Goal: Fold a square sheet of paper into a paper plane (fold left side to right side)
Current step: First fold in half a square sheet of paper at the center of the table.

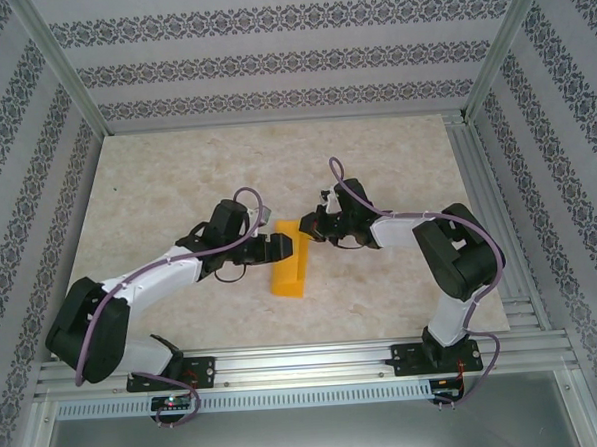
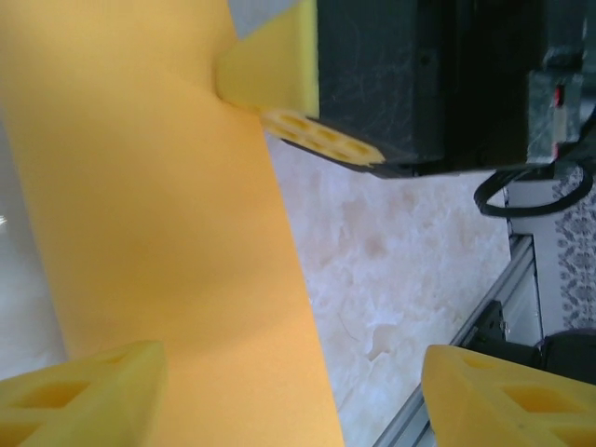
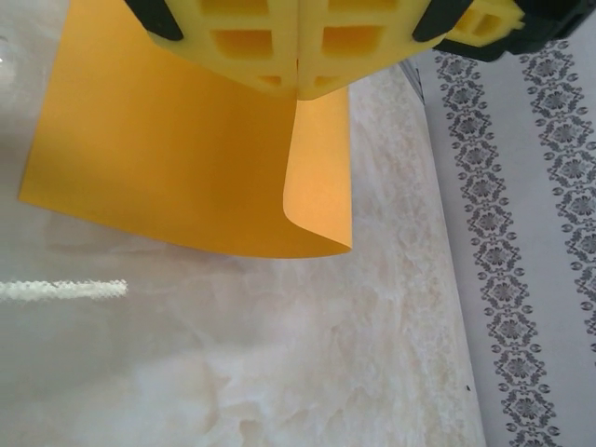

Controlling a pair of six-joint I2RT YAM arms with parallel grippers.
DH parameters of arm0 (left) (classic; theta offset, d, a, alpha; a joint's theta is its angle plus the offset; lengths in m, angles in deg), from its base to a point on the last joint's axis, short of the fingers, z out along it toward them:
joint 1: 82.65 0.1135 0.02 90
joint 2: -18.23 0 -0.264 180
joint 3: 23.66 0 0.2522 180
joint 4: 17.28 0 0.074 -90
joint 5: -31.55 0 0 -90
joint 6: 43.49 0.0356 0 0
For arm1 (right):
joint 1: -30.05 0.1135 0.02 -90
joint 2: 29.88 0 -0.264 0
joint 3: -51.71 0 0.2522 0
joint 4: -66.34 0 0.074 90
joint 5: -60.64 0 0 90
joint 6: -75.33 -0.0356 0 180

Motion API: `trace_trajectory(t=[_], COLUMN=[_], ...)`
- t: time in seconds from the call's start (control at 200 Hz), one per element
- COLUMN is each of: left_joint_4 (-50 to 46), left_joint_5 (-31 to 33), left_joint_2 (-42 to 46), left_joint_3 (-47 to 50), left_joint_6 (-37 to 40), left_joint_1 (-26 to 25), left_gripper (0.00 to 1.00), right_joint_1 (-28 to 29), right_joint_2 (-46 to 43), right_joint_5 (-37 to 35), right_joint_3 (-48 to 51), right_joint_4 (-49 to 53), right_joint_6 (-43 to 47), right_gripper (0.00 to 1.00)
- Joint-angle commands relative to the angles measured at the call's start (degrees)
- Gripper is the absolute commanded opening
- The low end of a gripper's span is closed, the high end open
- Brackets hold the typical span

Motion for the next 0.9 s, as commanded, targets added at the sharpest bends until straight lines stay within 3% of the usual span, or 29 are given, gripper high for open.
trace_trajectory(t=[0.0,0.185,0.43,0.555,0.694,0.899], left_joint_4=[-8.38,-9.31,-4.07,-5.57,-4.99,-5.91], left_joint_5=[7.90,7.20,2.81,4.22,4.21,5.49], left_joint_2=[2.32,-1.71,-7.51,-9.78,-12.50,-14.02], left_joint_3=[-0.75,-0.43,-0.73,-2.00,-2.66,-3.39], left_joint_6=[-3.36,-3.48,-4.01,-3.02,-2.87,-2.38], left_joint_1=[2.30,2.98,2.66,2.23,1.57,0.79], left_gripper=[0.79,0.80,0.65,0.59,0.58,0.57], right_joint_1=[0.75,0.83,0.80,0.70,0.76,-0.18], right_joint_2=[-1.32,-0.39,0.59,0.97,1.06,-2.11], right_joint_5=[-1.33,-2.01,-2.89,-2.94,-2.89,-4.99], right_joint_3=[1.69,1.96,1.93,1.47,1.12,1.07], right_joint_4=[0.67,1.23,1.85,1.72,2.46,8.05], right_joint_6=[2.17,2.71,3.21,3.20,3.79,7.27], right_gripper=[0.01,0.02,0.02,0.04,0.11,0.32])
